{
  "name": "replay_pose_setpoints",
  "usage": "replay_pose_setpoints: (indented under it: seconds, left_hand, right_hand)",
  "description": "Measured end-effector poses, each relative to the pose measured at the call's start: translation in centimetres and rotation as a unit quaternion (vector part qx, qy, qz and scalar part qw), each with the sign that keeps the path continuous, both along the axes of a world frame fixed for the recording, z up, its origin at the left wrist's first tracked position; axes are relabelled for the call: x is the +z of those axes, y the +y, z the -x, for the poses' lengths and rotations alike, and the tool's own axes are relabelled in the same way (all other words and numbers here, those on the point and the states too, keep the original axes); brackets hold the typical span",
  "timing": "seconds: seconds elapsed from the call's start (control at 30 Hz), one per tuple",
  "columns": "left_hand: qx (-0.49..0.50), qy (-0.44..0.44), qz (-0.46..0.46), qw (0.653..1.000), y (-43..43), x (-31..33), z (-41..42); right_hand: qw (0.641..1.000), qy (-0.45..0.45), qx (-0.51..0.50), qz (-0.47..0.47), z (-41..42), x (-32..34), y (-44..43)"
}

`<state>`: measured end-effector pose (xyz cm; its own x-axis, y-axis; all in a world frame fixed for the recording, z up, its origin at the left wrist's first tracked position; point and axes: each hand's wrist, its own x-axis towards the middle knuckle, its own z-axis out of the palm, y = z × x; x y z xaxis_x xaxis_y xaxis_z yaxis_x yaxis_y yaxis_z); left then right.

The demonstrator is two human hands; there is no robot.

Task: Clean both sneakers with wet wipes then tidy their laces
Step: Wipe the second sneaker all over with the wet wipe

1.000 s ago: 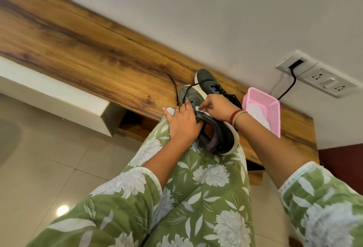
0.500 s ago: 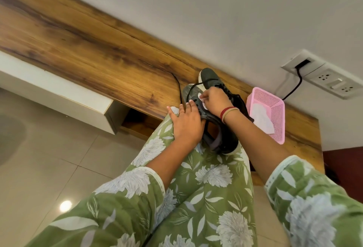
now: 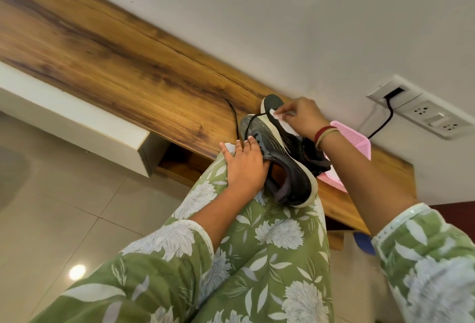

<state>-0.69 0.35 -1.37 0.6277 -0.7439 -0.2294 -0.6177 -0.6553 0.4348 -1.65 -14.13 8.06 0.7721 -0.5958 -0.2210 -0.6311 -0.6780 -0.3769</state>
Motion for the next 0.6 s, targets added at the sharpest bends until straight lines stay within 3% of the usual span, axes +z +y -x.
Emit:
replay_pose_setpoints:
  seconds: [0.3,0.47,0.53,0.6]
  left_hand:
    - [-0.010,-0.019,-0.014,1.000,-0.1,-0.1,0.2]
    - [-0.014,-0.025,-0.014,0.999,0.1,-0.1,0.3]
    - [-0.009,-0.019,-0.007,1.000,0.1,-0.1,0.3]
    - [-0.007,-0.010,-0.008,1.000,0.0,-0.1,0.1]
  right_hand:
    - [0.982,0.143,0.117,0.042,0.3,-4.7,1.2]
    - [0.961,0.202,0.176,-0.068,1.1,-1.4,1.2]
    - [0.971,0.169,0.150,-0.074,0.6,-1.0,0.9]
    - [0.993,0.068,0.095,-0.006,0.1,-2.0,0.7]
